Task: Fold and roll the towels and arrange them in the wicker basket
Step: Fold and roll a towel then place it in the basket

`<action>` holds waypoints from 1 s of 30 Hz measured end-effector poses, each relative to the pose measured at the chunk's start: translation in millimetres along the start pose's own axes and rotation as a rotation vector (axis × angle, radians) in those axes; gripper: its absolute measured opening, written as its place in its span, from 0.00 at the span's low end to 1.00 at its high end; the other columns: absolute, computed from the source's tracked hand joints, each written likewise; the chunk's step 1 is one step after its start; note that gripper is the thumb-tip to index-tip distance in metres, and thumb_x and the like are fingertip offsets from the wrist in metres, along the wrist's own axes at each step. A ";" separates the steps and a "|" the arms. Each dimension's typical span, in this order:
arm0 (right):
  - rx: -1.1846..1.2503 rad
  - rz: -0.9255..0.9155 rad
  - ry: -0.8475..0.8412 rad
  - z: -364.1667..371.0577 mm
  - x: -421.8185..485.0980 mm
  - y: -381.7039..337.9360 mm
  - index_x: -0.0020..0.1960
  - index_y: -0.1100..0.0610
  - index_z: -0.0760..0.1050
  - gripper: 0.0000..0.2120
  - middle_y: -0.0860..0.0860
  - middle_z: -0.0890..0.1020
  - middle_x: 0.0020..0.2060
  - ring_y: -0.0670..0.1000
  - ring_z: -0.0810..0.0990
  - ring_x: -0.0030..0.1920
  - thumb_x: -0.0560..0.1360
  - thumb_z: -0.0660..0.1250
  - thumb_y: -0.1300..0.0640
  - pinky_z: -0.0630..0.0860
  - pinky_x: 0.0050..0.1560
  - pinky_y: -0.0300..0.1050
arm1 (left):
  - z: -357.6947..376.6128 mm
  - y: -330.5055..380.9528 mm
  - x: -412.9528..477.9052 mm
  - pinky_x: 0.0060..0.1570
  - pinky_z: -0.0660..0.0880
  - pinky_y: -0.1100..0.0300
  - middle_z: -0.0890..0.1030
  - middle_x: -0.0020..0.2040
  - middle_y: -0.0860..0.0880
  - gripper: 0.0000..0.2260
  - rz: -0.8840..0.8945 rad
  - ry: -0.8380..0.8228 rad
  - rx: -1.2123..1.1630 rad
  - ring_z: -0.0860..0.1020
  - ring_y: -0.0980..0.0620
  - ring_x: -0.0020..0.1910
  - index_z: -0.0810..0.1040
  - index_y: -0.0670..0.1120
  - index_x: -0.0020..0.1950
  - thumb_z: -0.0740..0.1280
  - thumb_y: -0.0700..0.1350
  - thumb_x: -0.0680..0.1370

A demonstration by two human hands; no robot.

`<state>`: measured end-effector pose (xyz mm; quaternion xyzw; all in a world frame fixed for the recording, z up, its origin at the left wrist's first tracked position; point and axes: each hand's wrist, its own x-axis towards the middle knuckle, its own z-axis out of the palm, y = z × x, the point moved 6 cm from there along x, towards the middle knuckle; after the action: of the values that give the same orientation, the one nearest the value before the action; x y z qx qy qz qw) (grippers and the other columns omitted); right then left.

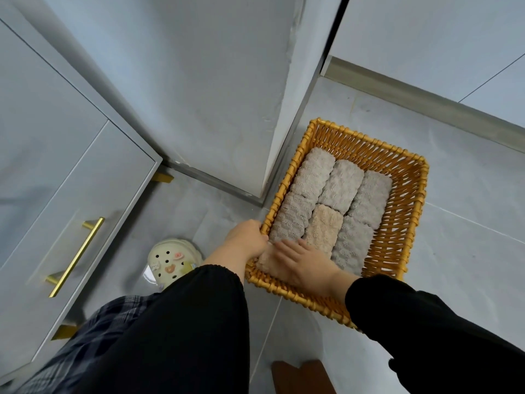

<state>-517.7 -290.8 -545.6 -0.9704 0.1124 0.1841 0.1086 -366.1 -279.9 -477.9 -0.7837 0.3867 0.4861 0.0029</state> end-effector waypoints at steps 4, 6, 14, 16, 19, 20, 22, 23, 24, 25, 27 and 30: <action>0.031 0.234 0.018 -13.5 -19.5 20.9 0.73 0.59 0.64 0.28 0.56 0.66 0.73 0.56 0.65 0.72 0.77 0.51 0.47 0.60 0.71 0.58 | -1.6 7.5 -7.4 0.53 0.73 0.54 0.79 0.52 0.45 0.08 0.029 -0.128 0.048 0.77 0.45 0.53 0.76 0.44 0.49 0.63 0.48 0.79; 0.057 0.287 0.050 -31.6 -28.0 24.9 0.74 0.58 0.62 0.28 0.56 0.63 0.74 0.56 0.62 0.74 0.78 0.48 0.47 0.53 0.72 0.56 | -9.7 15.9 -17.6 0.48 0.70 0.57 0.76 0.47 0.46 0.09 0.042 -0.142 0.094 0.75 0.47 0.49 0.71 0.47 0.40 0.62 0.48 0.80; 0.101 0.288 0.300 -138.8 -35.0 21.6 0.72 0.61 0.66 0.30 0.58 0.65 0.73 0.58 0.64 0.73 0.76 0.48 0.47 0.56 0.73 0.56 | -74.0 49.2 -71.1 0.48 0.66 0.59 0.72 0.52 0.47 0.06 0.175 0.006 0.103 0.70 0.50 0.53 0.73 0.49 0.49 0.59 0.49 0.81; 0.078 0.241 0.351 -165.9 -34.6 9.1 0.71 0.62 0.68 0.28 0.59 0.67 0.72 0.58 0.66 0.72 0.77 0.52 0.48 0.56 0.73 0.55 | -92.1 51.4 -95.7 0.52 0.67 0.59 0.73 0.55 0.44 0.06 0.188 0.040 0.090 0.71 0.49 0.55 0.75 0.49 0.52 0.60 0.49 0.81; 0.098 0.177 0.432 -202.3 -28.7 -12.0 0.72 0.62 0.66 0.26 0.58 0.66 0.72 0.57 0.64 0.73 0.77 0.61 0.53 0.53 0.73 0.52 | -121.1 47.3 -131.6 0.64 0.65 0.57 0.72 0.67 0.44 0.17 0.172 0.104 0.063 0.70 0.48 0.64 0.71 0.44 0.68 0.61 0.49 0.81; 0.093 0.154 0.466 -217.1 -28.6 -23.6 0.71 0.62 0.67 0.25 0.58 0.68 0.71 0.57 0.66 0.72 0.76 0.62 0.53 0.56 0.73 0.53 | -131.5 41.7 -147.5 0.66 0.63 0.57 0.70 0.71 0.45 0.20 0.160 0.141 0.047 0.68 0.48 0.68 0.67 0.44 0.72 0.61 0.49 0.81; 0.090 0.122 0.510 -243.7 -21.7 -41.6 0.68 0.63 0.70 0.25 0.59 0.71 0.69 0.58 0.69 0.69 0.75 0.58 0.51 0.61 0.71 0.53 | -152.0 29.0 -173.9 0.67 0.63 0.58 0.69 0.72 0.46 0.23 0.148 0.222 0.017 0.68 0.47 0.69 0.65 0.45 0.73 0.62 0.50 0.81; 0.102 0.116 0.516 -255.9 -16.6 -48.3 0.67 0.63 0.71 0.25 0.58 0.72 0.68 0.57 0.71 0.68 0.75 0.56 0.50 0.61 0.70 0.51 | -162.6 23.3 -185.0 0.66 0.65 0.57 0.69 0.71 0.45 0.22 0.139 0.268 -0.002 0.70 0.47 0.68 0.66 0.45 0.73 0.62 0.50 0.80; 0.110 0.106 0.530 -269.0 -13.1 -56.5 0.67 0.63 0.71 0.26 0.58 0.72 0.68 0.57 0.71 0.68 0.75 0.55 0.49 0.60 0.70 0.49 | -171.7 16.3 -196.8 0.65 0.68 0.56 0.70 0.71 0.45 0.22 0.133 0.312 -0.040 0.72 0.46 0.66 0.66 0.46 0.73 0.63 0.50 0.80; 0.120 0.084 0.552 -284.8 -8.7 -69.3 0.68 0.62 0.70 0.27 0.58 0.72 0.68 0.57 0.71 0.68 0.75 0.55 0.48 0.58 0.70 0.48 | -182.4 6.0 -214.2 0.64 0.70 0.55 0.71 0.70 0.46 0.22 0.127 0.373 -0.094 0.73 0.46 0.64 0.66 0.46 0.72 0.63 0.49 0.80; 0.185 0.059 0.610 -312.6 1.5 -90.1 0.70 0.62 0.67 0.29 0.58 0.68 0.71 0.57 0.67 0.71 0.75 0.53 0.47 0.56 0.72 0.46 | -203.0 -10.7 -246.0 0.64 0.68 0.55 0.71 0.69 0.46 0.21 0.143 0.515 -0.159 0.72 0.47 0.65 0.67 0.47 0.72 0.62 0.49 0.80; 0.306 0.047 0.721 -352.7 14.6 -117.4 0.73 0.59 0.63 0.26 0.55 0.62 0.74 0.54 0.60 0.74 0.78 0.55 0.49 0.51 0.73 0.42 | -227.9 -33.9 -283.1 0.66 0.66 0.55 0.70 0.70 0.47 0.20 0.153 0.718 -0.245 0.70 0.48 0.68 0.66 0.49 0.72 0.61 0.48 0.80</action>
<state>-356.8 -270.7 -210.9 -0.9425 0.1918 -0.1851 0.2014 -237.0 -172.0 -154.0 -0.8673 0.3597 0.2223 -0.2626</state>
